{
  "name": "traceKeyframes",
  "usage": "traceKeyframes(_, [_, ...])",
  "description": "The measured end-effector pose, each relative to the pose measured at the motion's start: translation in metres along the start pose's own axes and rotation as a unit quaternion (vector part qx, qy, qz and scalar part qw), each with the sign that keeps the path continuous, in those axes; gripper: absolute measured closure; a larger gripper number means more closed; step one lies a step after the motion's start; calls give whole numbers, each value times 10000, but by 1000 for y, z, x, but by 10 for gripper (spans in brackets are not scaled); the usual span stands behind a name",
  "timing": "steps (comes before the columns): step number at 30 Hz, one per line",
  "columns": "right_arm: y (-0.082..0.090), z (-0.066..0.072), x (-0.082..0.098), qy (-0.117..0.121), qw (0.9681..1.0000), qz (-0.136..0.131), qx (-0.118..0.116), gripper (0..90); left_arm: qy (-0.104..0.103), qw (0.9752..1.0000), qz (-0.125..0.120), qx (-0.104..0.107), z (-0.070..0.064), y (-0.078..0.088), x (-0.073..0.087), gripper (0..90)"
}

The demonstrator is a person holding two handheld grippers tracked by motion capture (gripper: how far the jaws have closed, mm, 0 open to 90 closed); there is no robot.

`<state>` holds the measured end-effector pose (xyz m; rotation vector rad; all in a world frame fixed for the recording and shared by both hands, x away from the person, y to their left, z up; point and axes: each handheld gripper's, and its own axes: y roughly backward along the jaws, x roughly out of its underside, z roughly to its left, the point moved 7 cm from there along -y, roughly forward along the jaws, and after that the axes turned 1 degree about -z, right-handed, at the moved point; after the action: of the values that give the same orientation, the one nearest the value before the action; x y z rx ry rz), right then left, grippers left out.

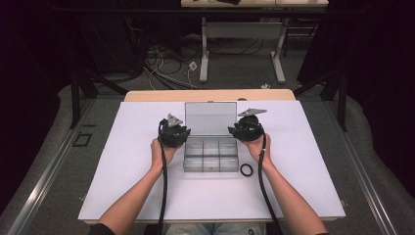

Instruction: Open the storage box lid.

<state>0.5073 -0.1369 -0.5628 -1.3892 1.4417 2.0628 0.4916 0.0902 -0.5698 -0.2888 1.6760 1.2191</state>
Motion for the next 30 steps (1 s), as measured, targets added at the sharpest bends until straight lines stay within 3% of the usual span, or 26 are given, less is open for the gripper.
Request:
traceKeyframes(1, [0,0,0,0,10000,0,0,611,-13,10000,8,-41,1,0,0,728])
traceKeyframes(2, [1,-1,3,147,9998,84,128,526,50,10000,2,-75,4,4,1,655])
traceKeyframes(5, [5,-4,6,284,9994,133,160,453,84,9998,-10,-167,7,10,2,553])
traceKeyframes(10, [23,-12,24,287,9992,261,98,283,28,9997,-37,-233,9,26,11,329])
traceKeyframes(16, [45,-14,44,261,9986,439,-95,182,-308,9992,101,-248,1,46,28,240])
traceKeyframes(21, [55,-13,50,319,9980,492,-221,162,-493,9984,147,-244,-2,56,37,208])
traceKeyframes(30, [72,-6,60,341,9973,513,-392,152,-510,9980,248,-270,0,72,57,168])
